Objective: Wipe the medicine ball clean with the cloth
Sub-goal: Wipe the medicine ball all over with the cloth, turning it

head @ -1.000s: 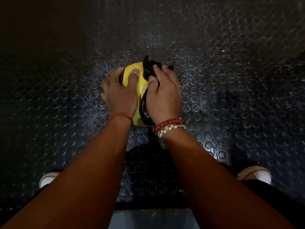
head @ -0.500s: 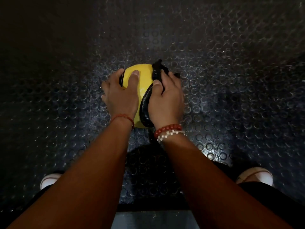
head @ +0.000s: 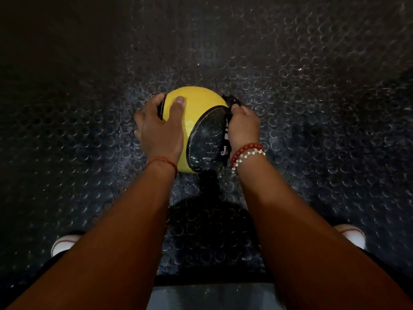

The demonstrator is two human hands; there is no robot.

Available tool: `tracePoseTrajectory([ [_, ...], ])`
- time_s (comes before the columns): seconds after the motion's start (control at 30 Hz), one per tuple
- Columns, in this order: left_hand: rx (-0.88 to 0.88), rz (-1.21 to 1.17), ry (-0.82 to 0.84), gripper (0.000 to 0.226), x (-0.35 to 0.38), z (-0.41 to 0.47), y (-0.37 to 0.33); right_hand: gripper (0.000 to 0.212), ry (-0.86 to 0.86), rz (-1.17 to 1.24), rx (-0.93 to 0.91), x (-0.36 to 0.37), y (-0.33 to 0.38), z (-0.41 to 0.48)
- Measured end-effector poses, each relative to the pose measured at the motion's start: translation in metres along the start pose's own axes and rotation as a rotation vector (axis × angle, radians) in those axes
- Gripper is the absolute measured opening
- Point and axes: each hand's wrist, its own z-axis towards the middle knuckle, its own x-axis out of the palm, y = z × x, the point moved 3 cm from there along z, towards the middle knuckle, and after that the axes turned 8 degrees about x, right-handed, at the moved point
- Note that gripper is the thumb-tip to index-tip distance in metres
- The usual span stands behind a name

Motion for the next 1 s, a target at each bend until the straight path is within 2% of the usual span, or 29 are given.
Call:
tracePoseTrajectory([
  [0.1, -0.005, -0.003, -0.008, 0.058, 0.0, 0.001, -0.001, 0.026, -0.033, -0.017, -0.021, 0.004, -0.003, -0.012],
  [0.3, 0.009, 0.044, -0.003, 0.06, 0.001, 0.002, -0.004, 0.046, -0.136, -0.285, -0.389, 0.025, -0.012, -0.058],
  [0.43, 0.021, 0.045, -0.018, 0.058, -0.001, 0.003, -0.002, 0.044, -0.165, -0.334, -0.521, 0.022, -0.011, -0.055],
  [0.57, 0.004, 0.021, -0.002, 0.06, 0.001, 0.004, -0.002, 0.038, -0.114, -0.265, -0.413, 0.015, 0.003, -0.033],
  [0.7, 0.01, 0.011, -0.008, 0.058, -0.002, 0.003, 0.001, 0.025, 0.004, -0.08, -0.072, 0.005, 0.001, -0.006],
  [0.8, 0.003, 0.022, -0.01, 0.058, -0.002, 0.003, 0.0, 0.034, 0.019, -0.025, 0.059, 0.001, -0.003, 0.001],
  [0.9, -0.008, 0.004, -0.017, 0.058, -0.003, 0.005, -0.003, 0.038, -0.052, 0.013, 0.013, 0.008, -0.008, -0.012],
  [1.0, -0.008, 0.021, -0.013, 0.057, -0.003, 0.005, -0.005, 0.043, -0.152, -0.101, -0.215, 0.019, -0.017, -0.044],
])
